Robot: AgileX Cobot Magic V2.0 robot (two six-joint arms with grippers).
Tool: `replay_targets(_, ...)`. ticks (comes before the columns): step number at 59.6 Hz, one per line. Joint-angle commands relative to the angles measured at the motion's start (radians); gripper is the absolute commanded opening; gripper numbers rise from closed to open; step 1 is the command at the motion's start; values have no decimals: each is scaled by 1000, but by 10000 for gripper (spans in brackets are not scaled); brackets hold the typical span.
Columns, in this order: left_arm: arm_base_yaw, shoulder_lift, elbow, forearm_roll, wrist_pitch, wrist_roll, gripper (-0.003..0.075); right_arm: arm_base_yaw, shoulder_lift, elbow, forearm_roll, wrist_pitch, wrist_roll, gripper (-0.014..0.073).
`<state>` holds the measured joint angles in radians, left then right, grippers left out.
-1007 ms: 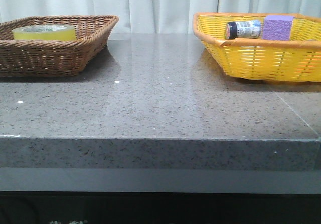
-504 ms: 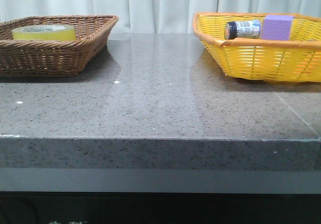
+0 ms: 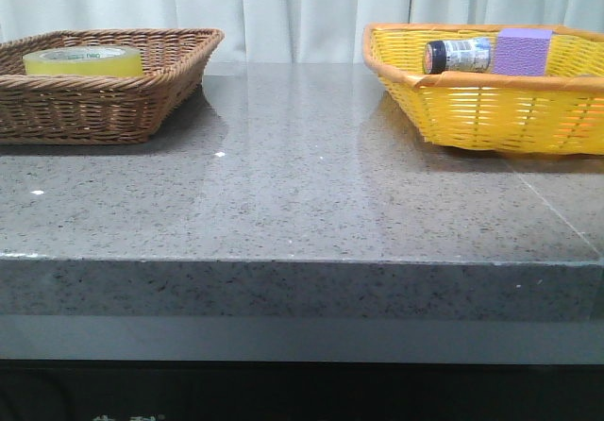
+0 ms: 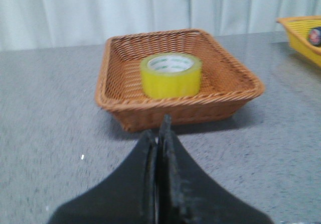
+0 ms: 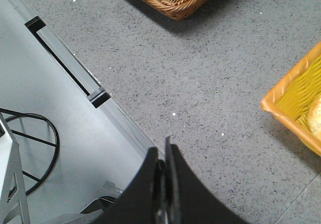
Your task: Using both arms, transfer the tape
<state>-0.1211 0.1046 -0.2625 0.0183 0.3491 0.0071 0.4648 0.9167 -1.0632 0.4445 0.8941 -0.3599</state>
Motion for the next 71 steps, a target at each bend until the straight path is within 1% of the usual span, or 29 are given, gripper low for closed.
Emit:
replay_targets(1, 39, -32, 88, -6, -208, -79, -20, -3, -5, -21, 32, -48, -6, -69)
replay_targets(6, 57, -79, 173, 1, -286, -88, -20, -3, -5, -21, 32, -48, -6, -69)
replay_targets(13, 57, -129, 252, 1, -334, -94, -20, -3, -5, -21, 32, -48, -6, -69)
replay_targets(19, 57, -132, 311, -5, -377, -103, -20, -3, -5, -21, 32, -47, -6, -69)
replay_targets(23, 57, -132, 309, -18, -356, -103, -20, -3, -4, -21, 32, -47, -6, -69)
replay_targets(36, 57, -132, 309, -35, -381, -102, -20, -3, -4, -21, 32, -48, -6, -69)
replay_targets(48, 57, -132, 309, -48, -381, -39, -20, -3, -4, -21, 32, -48, -6, -69)
replay_targets(71, 57, -132, 309, -48, -375, -34, -20, -3, -4, -21, 32, -48, -6, -69)
